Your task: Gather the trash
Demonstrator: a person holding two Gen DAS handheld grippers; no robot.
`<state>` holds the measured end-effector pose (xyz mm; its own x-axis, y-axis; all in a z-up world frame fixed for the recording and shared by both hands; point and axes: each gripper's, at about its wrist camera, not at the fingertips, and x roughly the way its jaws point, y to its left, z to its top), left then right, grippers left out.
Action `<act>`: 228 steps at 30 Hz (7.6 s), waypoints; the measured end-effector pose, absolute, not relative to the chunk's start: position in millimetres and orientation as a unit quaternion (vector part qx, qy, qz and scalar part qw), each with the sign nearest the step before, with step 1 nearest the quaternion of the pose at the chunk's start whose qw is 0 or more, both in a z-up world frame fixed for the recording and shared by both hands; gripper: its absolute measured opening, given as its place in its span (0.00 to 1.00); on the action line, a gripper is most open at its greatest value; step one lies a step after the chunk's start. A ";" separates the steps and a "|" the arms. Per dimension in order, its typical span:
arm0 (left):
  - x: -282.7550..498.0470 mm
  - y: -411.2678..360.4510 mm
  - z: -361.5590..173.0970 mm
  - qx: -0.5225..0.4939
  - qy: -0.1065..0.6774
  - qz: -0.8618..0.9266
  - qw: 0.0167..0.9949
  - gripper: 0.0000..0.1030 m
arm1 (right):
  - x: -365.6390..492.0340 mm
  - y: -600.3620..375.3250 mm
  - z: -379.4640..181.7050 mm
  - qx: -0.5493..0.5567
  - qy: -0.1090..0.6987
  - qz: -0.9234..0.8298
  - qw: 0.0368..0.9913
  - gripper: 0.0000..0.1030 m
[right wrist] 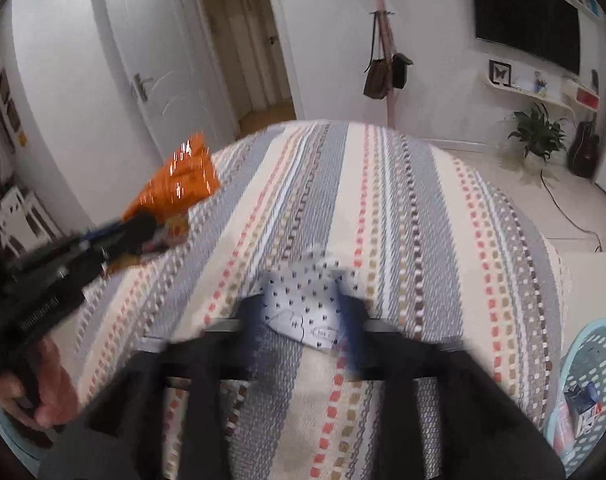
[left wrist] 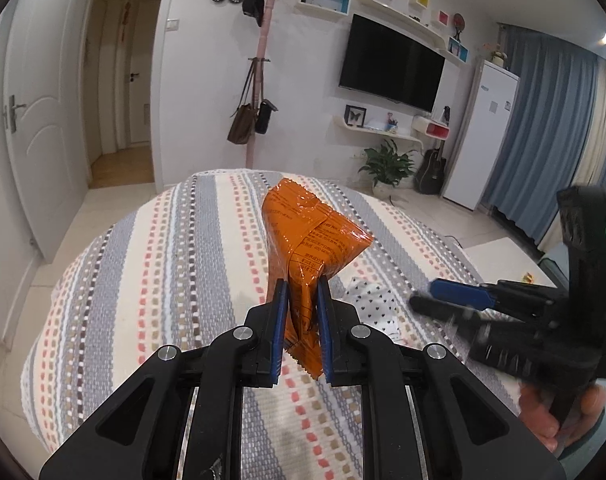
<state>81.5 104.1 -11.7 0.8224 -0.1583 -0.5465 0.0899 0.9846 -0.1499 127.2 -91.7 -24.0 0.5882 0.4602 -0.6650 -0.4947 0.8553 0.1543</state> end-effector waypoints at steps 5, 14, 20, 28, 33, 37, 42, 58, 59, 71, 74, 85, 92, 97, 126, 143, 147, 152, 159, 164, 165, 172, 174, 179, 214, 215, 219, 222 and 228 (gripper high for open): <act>80.2 116.8 -15.4 -0.069 0.295 -0.059 0.951 0.13 | 119.5 -61.7 -42.4 -0.069 0.373 0.281 0.882 0.66; 80.7 132.0 -16.5 -0.081 0.296 -0.047 0.951 0.13 | 143.0 -34.7 -83.9 -0.126 0.419 0.235 0.868 0.62; 86.9 129.1 -19.7 -0.080 0.301 -0.051 0.949 0.13 | 152.2 -38.3 -83.0 -0.129 0.408 0.228 0.874 0.26; 96.4 113.4 -12.9 -0.065 0.299 -0.064 0.950 0.13 | 150.7 -64.0 -53.6 -0.092 0.377 0.213 0.897 0.04; 103.2 81.7 -0.5 -0.040 0.286 -0.089 0.953 0.13 | 151.3 -108.7 -17.8 -0.043 0.345 0.190 0.918 0.03; 109.7 48.4 8.4 -0.020 0.277 -0.114 0.954 0.13 | 148.9 -151.7 7.8 -0.007 0.319 0.166 0.933 0.03; 124.8 0.2 18.6 -0.003 0.270 -0.153 0.951 0.13 | 144.8 -208.9 26.5 0.027 0.299 0.138 0.944 0.03; 160.5 -189.1 11.1 0.060 0.269 -0.289 0.917 0.13 | 132.0 -406.4 -1.4 0.134 0.295 0.014 0.946 0.03; 162.4 -204.8 5.0 0.061 0.275 -0.300 0.911 0.13 | 132.8 -419.5 -9.6 0.144 0.302 0.004 0.942 0.03; 190.6 -307.2 -95.4 0.056 0.403 -0.360 0.840 0.13 | 147.3 -502.3 -109.4 0.191 0.401 -0.112 0.889 0.03; 195.7 -311.5 -105.5 0.049 0.425 -0.368 0.826 0.18 | 144.6 -508.9 -127.2 0.199 0.421 -0.125 0.876 0.03; 185.0 -279.2 -92.4 -0.003 0.416 -0.381 0.826 0.73 | 123.5 -514.1 -109.9 0.209 0.395 -0.117 0.887 0.53; 163.2 -255.4 -61.8 -0.021 0.374 -0.363 0.853 0.80 | 97.0 -476.3 -66.5 0.180 0.352 -0.095 0.914 0.55; 123.1 -226.9 -34.9 -0.016 0.305 -0.315 0.899 0.84 | 65.9 -439.8 -37.8 0.129 0.300 -0.099 0.940 0.63; 0.8 -92.6 -9.9 -0.031 0.183 -0.125 0.975 0.89 | -12.0 -286.2 13.2 0.024 0.193 -0.103 0.976 0.64; -19.8 -78.3 -9.6 -0.027 0.173 -0.125 0.977 0.92 | -24.9 -275.5 12.4 0.023 0.187 -0.100 0.977 0.70; -19.4 -78.6 -12.2 -0.027 0.177 -0.125 0.976 0.92 | -25.6 -276.4 10.8 0.021 0.187 -0.100 0.977 0.70; -16.8 -78.7 -15.2 -0.030 0.189 -0.134 0.972 0.92 | -23.9 -277.1 8.4 0.023 0.190 -0.102 0.976 0.71; -16.9 -80.0 -16.7 -0.028 0.190 -0.135 0.972 0.92 | -21.5 -278.0 7.8 0.026 0.192 -0.105 0.975 0.71; -17.3 -81.1 -15.5 -0.026 0.189 -0.139 0.972 0.92 | -19.5 -277.3 7.2 0.031 0.194 -0.105 0.975 0.78; -17.4 -80.9 -15.4 -0.026 0.189 -0.140 0.972 0.92 | -19.4 -276.9 7.2 0.029 0.193 -0.107 0.975 0.78; -19.2 -79.6 -11.3 -0.025 0.184 -0.138 0.973 0.92 | -19.6 -276.4 8.5 0.028 0.190 -0.112 0.975 0.78; -20.1 -78.5 -10.7 -0.026 0.182 -0.139 0.973 0.93 | -20.4 -275.5 9.6 0.027 0.189 -0.113 0.975 0.78; -21.5 -77.8 -8.1 -0.024 0.179 -0.140 0.973 0.93 | -21.2 -273.5 12.0 0.031 0.187 -0.112 0.975 0.78; -26.3 -75.3 -4.1 -0.027 0.175 -0.136 0.975 0.93 | -29.1 -266.0 12.3 0.035 0.186 -0.107 0.976 0.78; -26.5 -74.9 -4.8 -0.026 0.175 -0.135 0.975 0.93 | -28.8 -265.6 12.1 0.035 0.186 -0.107 0.976 0.78; -28.3 -73.9 -5.0 -0.025 0.173 -0.133 0.976 0.93 | -28.5 -263.5 12.1 0.033 0.186 -0.106 0.976 0.78; -28.3 -72.8 -5.3 -0.026 0.174 -0.135 0.975 0.93 | -28.3 -262.6 12.2 0.034 0.187 -0.104 0.976 0.78; -29.6 -73.7 -5.3 -0.027 0.177 -0.130 0.975 0.93 | -28.2 -262.3 12.1 0.034 0.187 -0.104 0.976 0.78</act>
<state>-29.6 -73.7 -5.3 0.9037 -0.2638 -0.3374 0.2447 0.9646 -0.0988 -28.2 -262.3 12.1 0.9090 -0.1895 -0.3714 0.2152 0.9761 0.0287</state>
